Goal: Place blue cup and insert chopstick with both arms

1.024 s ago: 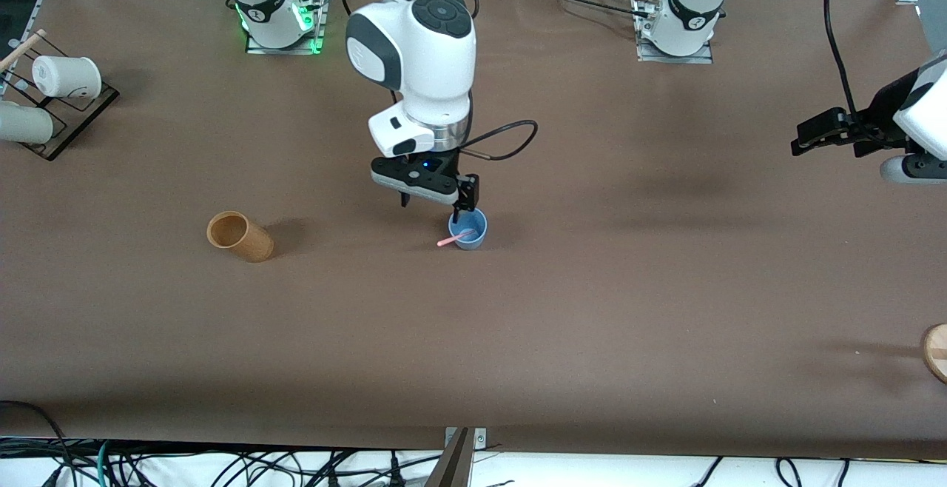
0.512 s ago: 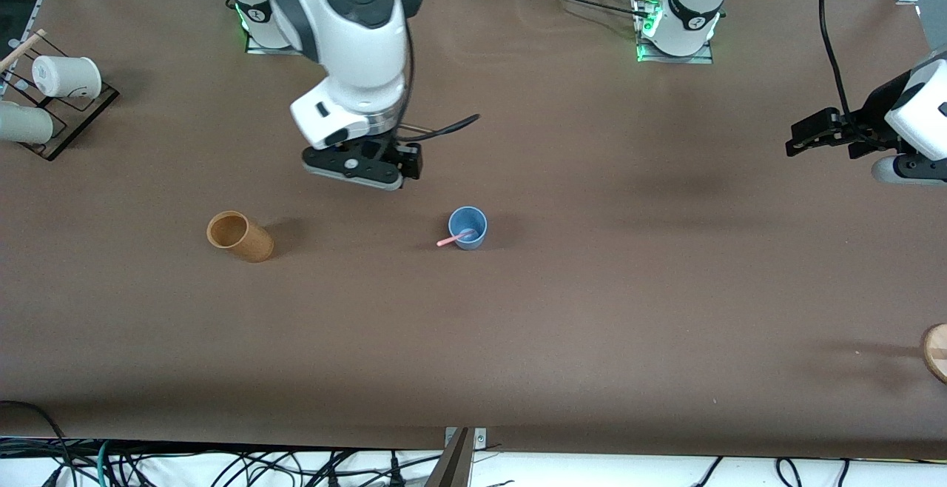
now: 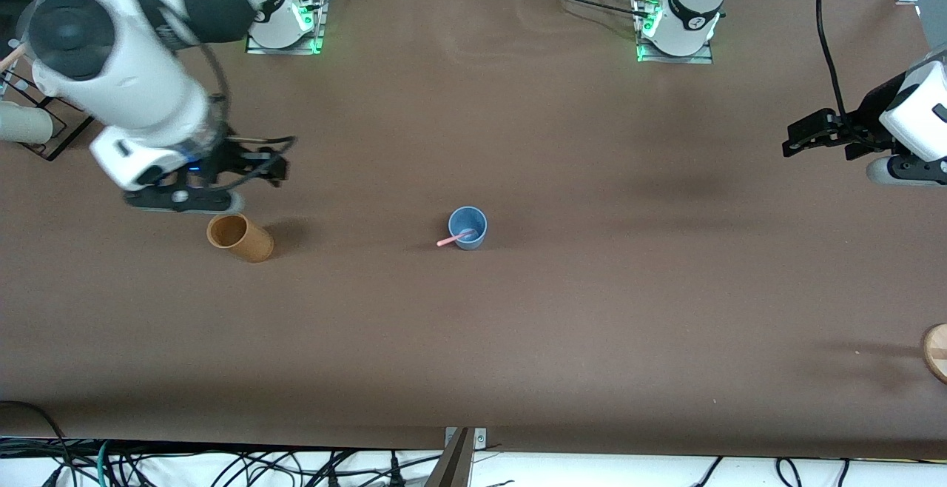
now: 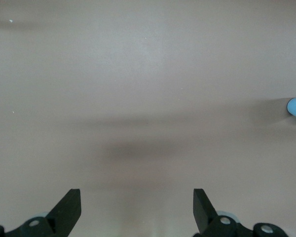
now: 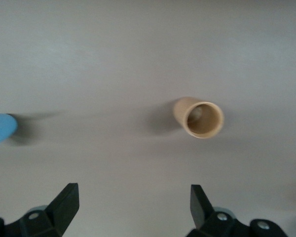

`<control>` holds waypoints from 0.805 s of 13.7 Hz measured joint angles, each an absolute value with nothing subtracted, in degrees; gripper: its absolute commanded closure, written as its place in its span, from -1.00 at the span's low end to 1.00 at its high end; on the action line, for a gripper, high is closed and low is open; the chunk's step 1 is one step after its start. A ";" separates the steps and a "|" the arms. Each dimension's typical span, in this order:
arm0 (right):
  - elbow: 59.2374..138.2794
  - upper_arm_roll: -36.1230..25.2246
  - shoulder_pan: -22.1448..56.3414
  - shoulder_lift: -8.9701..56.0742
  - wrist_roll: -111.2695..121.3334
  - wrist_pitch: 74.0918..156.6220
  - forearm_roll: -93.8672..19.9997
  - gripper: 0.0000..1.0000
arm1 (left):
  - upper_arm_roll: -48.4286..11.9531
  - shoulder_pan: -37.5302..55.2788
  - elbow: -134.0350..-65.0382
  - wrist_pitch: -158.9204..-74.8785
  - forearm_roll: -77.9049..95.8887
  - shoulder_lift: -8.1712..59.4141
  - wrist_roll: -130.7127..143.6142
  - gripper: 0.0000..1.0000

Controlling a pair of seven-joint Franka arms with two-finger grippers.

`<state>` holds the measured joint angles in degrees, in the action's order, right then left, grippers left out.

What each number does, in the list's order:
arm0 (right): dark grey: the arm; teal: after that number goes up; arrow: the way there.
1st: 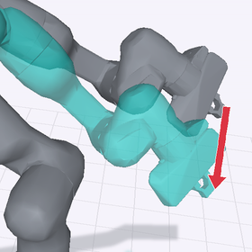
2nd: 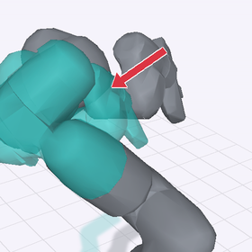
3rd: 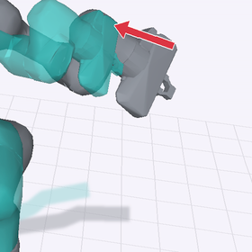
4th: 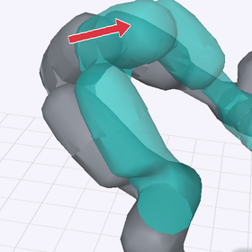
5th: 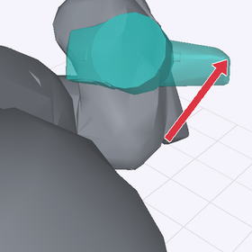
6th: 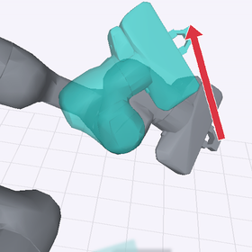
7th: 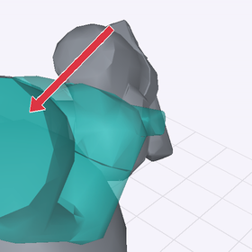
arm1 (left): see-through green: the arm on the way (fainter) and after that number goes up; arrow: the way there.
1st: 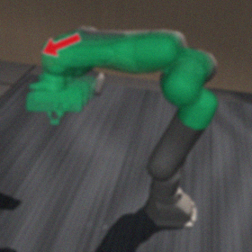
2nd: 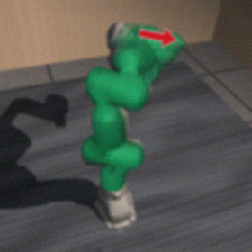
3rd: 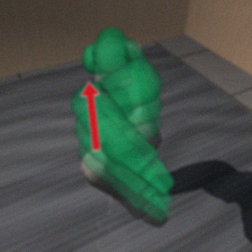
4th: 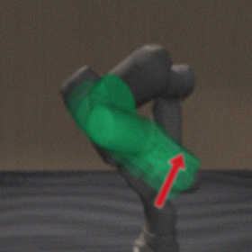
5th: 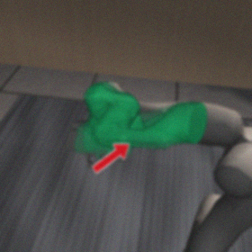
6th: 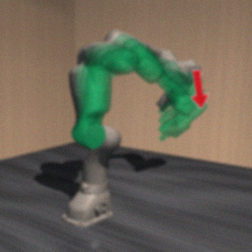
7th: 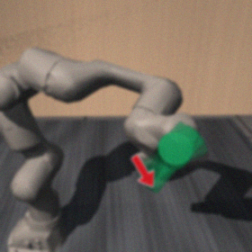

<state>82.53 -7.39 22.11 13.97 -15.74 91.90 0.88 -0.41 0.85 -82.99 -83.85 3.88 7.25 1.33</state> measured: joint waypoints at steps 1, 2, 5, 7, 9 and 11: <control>84.61 -7.09 19.14 12.49 -11.56 92.14 -0.17 -1.00 | -0.43 0.85 -82.99 -83.87 3.88 7.25 1.32 -1.00; 87.04 -6.87 16.05 10.89 -7.06 92.98 -2.10 -1.00 | -0.43 0.85 -82.99 -83.88 3.88 7.25 1.32 -1.00; 95.41 -3.54 6.04 4.62 1.47 95.87 -4.63 -1.00 | -0.43 0.85 -82.99 -83.90 3.88 7.25 1.32 -1.00; 98.98 -1.09 3.03 0.89 2.08 96.24 -4.65 -1.00 | -0.43 0.85 -82.99 -83.90 3.87 7.25 1.32 -1.00; 100.09 -0.38 2.33 -0.30 2.06 97.53 -4.45 -1.00 | -0.44 0.85 -82.99 -83.90 3.87 7.25 1.24 -1.00; 100.10 -0.19 2.22 -0.32 2.06 98.38 -3.59 -1.00 | -0.44 0.85 -82.99 -83.91 3.87 7.25 0.89 -1.00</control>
<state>100.10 -0.19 2.22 -0.32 2.06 98.38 -3.59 -0.44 0.85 -82.99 -83.91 3.87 7.25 0.89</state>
